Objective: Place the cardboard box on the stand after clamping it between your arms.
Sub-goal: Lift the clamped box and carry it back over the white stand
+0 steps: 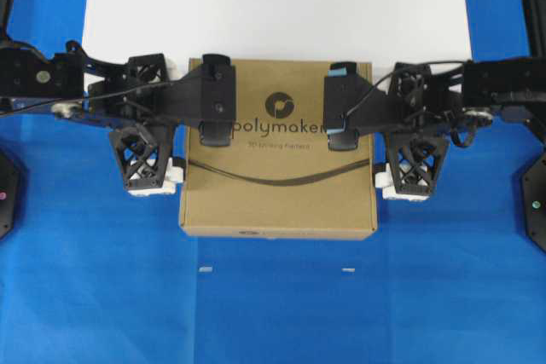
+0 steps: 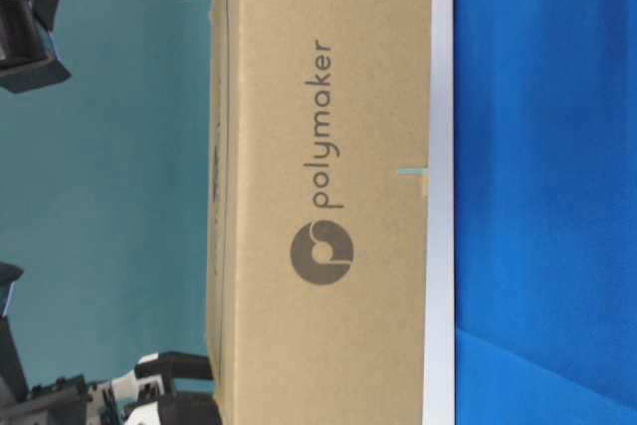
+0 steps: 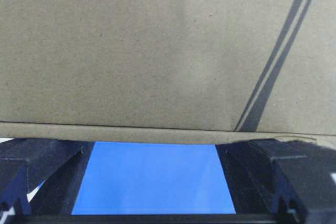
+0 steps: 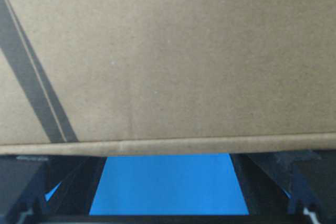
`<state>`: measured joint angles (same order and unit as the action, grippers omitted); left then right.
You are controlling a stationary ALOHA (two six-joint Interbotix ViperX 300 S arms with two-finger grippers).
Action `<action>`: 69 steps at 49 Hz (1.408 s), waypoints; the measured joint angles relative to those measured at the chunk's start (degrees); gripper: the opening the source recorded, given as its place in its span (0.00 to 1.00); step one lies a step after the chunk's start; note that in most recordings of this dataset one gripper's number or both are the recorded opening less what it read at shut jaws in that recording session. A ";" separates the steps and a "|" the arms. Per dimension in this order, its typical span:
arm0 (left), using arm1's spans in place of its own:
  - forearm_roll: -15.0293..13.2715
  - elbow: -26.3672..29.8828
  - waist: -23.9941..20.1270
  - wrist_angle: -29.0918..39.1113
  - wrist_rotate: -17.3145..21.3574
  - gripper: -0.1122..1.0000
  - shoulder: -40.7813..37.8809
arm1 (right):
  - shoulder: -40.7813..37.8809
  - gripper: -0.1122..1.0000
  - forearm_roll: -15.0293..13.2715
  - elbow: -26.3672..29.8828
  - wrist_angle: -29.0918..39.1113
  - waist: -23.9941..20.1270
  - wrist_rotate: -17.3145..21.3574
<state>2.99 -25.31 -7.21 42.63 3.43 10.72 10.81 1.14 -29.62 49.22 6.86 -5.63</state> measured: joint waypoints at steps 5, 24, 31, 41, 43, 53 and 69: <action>0.09 1.23 -1.41 0.00 1.14 0.86 -0.79 | -0.70 0.97 0.00 -0.09 0.00 1.58 -1.32; 0.44 4.57 -8.44 0.18 8.09 0.86 -3.78 | -3.87 0.97 -0.09 1.41 0.09 8.70 -6.42; 0.44 4.57 -10.20 0.18 8.70 0.86 -4.92 | -4.04 0.97 -0.09 2.11 -0.62 10.37 -8.00; 0.79 5.01 -13.10 0.18 9.49 0.86 -6.86 | -3.96 0.97 0.26 2.64 -2.99 12.13 -8.44; 0.79 5.36 -13.71 0.18 9.58 0.86 -7.29 | -3.96 0.97 1.05 3.08 -3.60 12.39 -8.44; 1.14 7.82 -16.26 0.26 9.67 0.85 -8.79 | -4.22 0.97 3.96 3.60 -5.80 14.33 -8.70; 1.41 9.76 -16.44 0.26 11.43 0.85 -9.58 | -5.36 0.97 7.56 3.60 -7.56 19.60 -18.98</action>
<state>4.39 -15.56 -23.64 42.89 14.85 1.14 5.45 8.70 -26.02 41.66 26.46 -24.61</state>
